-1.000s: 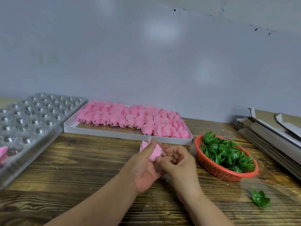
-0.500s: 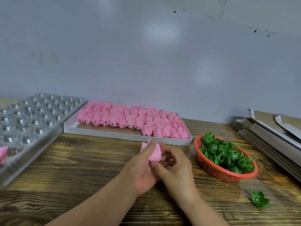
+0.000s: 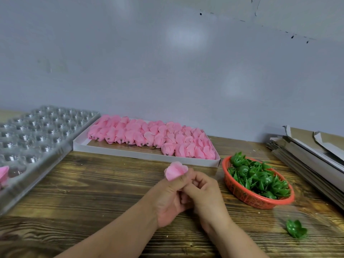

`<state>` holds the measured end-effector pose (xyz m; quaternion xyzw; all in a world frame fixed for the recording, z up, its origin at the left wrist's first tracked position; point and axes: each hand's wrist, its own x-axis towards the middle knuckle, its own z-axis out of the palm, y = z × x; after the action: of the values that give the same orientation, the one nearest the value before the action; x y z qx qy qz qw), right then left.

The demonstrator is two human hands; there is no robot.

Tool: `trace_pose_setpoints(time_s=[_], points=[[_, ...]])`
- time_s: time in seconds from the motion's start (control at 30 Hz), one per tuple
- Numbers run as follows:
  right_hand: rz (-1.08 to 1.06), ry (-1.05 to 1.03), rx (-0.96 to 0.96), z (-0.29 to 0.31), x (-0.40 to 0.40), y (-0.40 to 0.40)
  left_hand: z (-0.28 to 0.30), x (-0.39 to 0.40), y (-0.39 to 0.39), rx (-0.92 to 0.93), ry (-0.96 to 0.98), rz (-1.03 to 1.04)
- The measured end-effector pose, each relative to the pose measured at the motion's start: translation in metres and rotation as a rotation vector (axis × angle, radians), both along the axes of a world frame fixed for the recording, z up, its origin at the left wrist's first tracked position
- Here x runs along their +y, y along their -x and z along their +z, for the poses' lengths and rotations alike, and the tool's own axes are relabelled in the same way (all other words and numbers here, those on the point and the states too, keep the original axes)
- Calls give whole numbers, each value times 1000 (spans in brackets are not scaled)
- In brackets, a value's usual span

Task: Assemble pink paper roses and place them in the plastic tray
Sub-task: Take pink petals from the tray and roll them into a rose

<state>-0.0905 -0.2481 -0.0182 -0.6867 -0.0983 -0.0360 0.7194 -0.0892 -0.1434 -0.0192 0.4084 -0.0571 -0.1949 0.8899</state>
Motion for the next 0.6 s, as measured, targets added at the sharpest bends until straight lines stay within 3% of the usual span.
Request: trace_pose_setpoints(time_s=[0.3, 0.6], points=[[237, -145, 216, 4, -13, -7, -6, -7, 10, 50, 13, -36], [217, -117, 338, 7, -12, -7, -4, -2, -1, 35, -46, 49]])
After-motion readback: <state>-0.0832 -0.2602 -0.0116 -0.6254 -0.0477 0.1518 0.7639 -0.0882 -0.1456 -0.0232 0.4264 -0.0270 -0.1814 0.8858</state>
